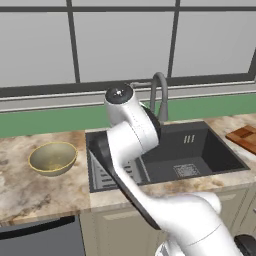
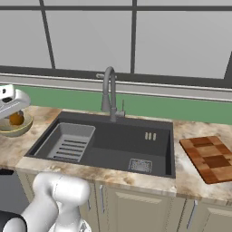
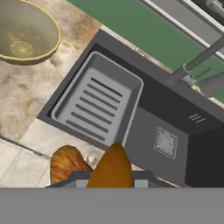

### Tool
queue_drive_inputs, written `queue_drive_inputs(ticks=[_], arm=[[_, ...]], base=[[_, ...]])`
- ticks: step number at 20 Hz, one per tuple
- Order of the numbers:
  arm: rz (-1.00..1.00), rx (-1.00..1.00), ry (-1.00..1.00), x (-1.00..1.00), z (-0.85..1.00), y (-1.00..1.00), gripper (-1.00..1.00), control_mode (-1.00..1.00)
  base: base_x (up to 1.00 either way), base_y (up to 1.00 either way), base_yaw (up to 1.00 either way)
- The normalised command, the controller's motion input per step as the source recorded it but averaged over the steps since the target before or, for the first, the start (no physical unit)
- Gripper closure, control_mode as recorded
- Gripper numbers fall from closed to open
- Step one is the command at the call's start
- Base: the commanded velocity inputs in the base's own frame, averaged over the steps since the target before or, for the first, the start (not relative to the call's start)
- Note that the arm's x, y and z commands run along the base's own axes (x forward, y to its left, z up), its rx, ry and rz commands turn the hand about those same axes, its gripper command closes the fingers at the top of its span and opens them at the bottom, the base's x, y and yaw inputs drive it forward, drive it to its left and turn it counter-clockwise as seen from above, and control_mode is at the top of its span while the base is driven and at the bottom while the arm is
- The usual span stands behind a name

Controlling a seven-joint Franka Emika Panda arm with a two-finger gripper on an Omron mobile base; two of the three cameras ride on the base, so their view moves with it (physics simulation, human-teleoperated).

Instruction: Pick the mushroom from the sink and place it in the bowl. Then pick the bowl and place it in the microwave. Then close the microwave door and press the start button.

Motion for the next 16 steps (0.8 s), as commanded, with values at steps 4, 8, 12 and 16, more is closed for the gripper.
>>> queue_drive_inputs(ticks=[4,8,12,16], arm=[[0.22,0.09,0.03,0.97,-0.16,0.51,1.0,-1.0],[0.23,0.06,0.19,1.0,-0.3,0.62,1.0,-1.0],[0.16,0.01,0.27,0.64,-0.46,0.79,1.0,-1.0],[0.04,0.0,0.25,0.33,-0.37,0.96,1.0,-1.0]], base=[[0.0,0.0,0.0],[0.0,0.0,0.0],[0.0,0.0,0.0],[0.0,0.0,0.0]])
